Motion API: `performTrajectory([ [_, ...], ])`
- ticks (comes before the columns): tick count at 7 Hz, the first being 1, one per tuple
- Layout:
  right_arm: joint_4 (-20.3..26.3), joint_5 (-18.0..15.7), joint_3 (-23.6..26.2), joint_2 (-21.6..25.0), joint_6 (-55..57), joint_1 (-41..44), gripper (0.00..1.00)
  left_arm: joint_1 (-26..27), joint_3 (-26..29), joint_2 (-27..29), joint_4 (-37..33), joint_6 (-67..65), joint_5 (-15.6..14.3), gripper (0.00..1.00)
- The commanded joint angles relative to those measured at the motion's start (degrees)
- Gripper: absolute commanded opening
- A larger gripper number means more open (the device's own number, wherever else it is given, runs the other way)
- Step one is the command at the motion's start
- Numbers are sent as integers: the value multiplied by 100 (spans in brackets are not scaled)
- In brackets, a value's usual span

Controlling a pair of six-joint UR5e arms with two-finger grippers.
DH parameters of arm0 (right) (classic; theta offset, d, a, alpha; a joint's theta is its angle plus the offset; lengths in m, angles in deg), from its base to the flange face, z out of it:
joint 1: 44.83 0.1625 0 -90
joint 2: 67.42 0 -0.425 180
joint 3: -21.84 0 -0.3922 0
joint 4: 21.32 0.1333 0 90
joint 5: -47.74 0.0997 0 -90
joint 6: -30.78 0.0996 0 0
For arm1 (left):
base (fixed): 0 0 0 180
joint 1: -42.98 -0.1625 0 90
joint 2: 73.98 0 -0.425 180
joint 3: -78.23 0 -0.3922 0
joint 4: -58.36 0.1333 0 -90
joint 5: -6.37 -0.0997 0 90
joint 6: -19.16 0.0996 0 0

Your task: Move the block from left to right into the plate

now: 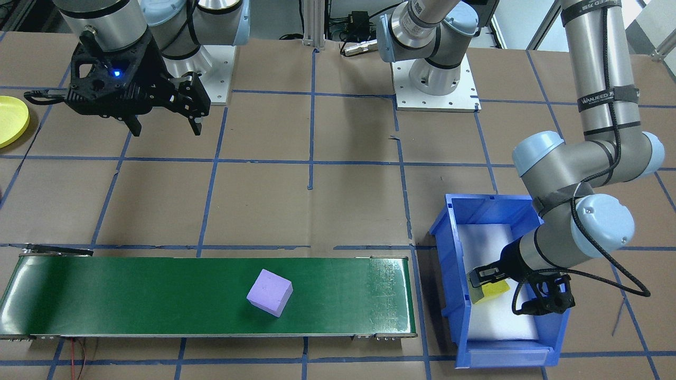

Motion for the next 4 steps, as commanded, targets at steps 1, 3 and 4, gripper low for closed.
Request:
performTrajectory([
  [1, 0, 4, 0, -6, -4, -6, 100, -115, 148, -220, -52, 150, -71, 18],
  [3, 0, -5, 9, -6, -4, -6, 100, -116, 166, -843, -535, 54, -63, 18],
  [4, 0, 4, 26, -6, -4, 2, 100, -90, 166, -1063, -902, 71, -19, 18],
])
